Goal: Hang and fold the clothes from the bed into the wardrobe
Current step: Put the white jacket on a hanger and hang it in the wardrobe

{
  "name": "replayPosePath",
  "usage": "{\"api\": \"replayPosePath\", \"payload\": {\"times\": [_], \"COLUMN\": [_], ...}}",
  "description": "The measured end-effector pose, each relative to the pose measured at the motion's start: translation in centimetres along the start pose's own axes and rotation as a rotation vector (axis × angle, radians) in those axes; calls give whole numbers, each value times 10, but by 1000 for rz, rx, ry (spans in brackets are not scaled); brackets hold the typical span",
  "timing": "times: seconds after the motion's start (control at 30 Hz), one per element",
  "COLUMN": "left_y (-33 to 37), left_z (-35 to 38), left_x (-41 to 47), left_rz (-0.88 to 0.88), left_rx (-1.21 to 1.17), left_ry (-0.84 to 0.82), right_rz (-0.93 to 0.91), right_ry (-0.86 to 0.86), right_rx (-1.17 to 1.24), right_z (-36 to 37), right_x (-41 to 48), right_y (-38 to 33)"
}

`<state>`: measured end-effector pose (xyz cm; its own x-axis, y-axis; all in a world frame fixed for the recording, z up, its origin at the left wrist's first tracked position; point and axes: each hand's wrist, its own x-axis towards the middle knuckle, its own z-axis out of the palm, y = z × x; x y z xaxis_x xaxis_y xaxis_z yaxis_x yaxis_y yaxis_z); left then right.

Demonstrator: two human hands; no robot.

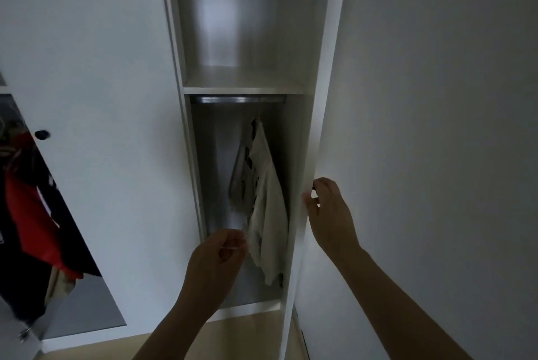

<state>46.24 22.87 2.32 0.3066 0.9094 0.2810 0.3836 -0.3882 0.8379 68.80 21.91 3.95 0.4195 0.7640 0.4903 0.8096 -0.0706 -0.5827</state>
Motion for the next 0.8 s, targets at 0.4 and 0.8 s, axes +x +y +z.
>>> {"api": "replayPosePath", "payload": {"times": [0.4, 0.8], "left_y": [-58, -95], "left_z": [-55, -86], "left_x": [45, 112], "left_rz": [-113, -221], "left_rx": [-8, -31], "left_ry": [90, 325], "right_rz": [-203, -382], "right_ry": [-120, -203], "right_rx": [-203, -223], "right_z": [70, 164], "right_x": [44, 126], "right_y": [-70, -112]}}
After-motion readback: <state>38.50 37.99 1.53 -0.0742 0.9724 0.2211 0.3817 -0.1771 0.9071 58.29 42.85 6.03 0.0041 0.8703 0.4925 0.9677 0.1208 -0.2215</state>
